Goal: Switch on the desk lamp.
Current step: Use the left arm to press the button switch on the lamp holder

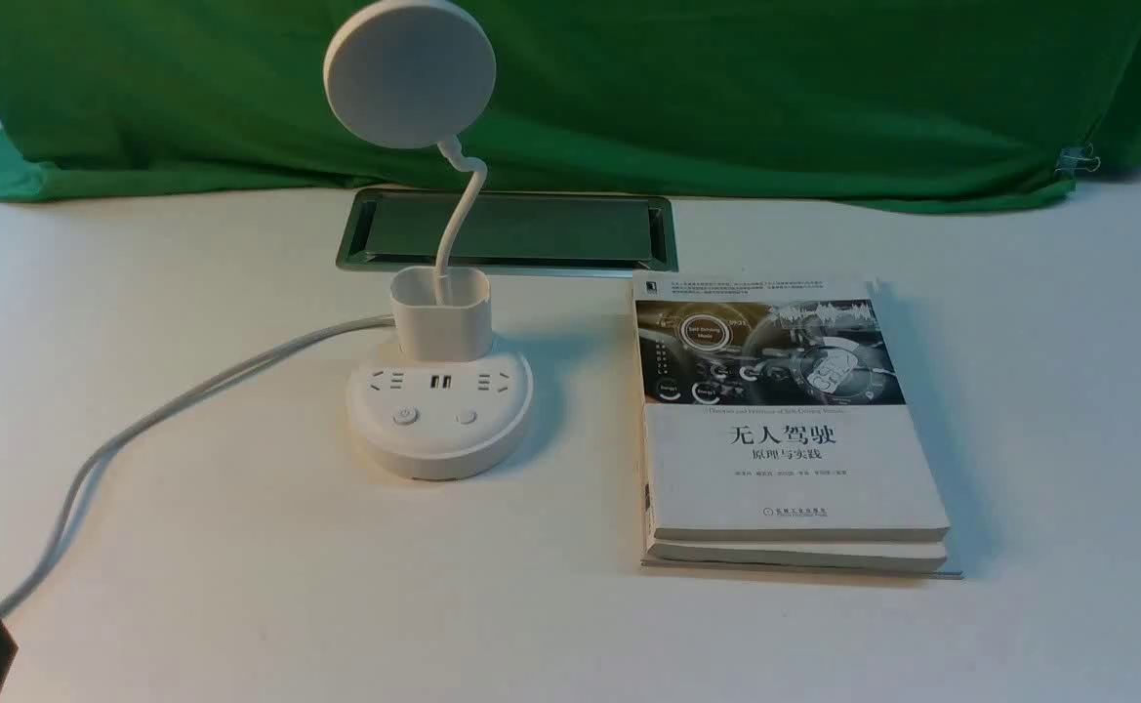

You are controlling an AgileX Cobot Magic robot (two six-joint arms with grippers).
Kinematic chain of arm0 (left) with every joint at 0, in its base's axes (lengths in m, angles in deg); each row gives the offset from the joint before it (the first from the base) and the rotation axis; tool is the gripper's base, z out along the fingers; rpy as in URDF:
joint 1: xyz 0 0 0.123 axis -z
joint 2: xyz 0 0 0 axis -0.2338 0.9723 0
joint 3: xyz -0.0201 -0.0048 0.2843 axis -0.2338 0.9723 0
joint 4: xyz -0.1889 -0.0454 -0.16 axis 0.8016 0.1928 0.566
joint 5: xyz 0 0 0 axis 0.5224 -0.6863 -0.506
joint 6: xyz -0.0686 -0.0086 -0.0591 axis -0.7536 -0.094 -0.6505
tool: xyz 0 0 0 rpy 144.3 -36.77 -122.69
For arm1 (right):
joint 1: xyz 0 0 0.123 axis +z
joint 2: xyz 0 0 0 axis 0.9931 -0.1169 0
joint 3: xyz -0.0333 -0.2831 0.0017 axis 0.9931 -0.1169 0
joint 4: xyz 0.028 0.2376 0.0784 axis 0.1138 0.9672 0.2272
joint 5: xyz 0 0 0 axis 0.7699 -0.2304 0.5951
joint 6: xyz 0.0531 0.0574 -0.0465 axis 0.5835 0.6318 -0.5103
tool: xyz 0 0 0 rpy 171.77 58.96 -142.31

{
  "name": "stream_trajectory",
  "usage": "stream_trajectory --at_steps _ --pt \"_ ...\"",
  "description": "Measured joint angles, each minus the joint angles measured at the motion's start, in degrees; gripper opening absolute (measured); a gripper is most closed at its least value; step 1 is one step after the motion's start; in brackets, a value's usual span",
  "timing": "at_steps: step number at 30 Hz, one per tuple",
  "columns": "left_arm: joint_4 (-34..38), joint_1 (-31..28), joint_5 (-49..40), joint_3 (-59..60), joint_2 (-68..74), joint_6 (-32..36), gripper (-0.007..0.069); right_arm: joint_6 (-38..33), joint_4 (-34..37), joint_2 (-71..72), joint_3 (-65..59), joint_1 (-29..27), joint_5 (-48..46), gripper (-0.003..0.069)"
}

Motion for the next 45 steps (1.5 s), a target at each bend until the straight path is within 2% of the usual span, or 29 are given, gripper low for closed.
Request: stream_trajectory --at_steps 35,40,45 --pt "0.0 0.0 0.1 0.0 0.0 1.0 0.0002 0.0 0.0 0.0 0.0 0.0 0.0 0.0241" --pt "0.0 0.0 1.0 0.0 0.0 1.0 0.0002 0.0 0.0 0.0 0.0 0.0 0.0 0.0241" --pt "0.0 0.0 5.7 0.0 0.0 1.0 0.0002 0.0 0.0 0.0 0.0 0.0 0.0 0.0241"
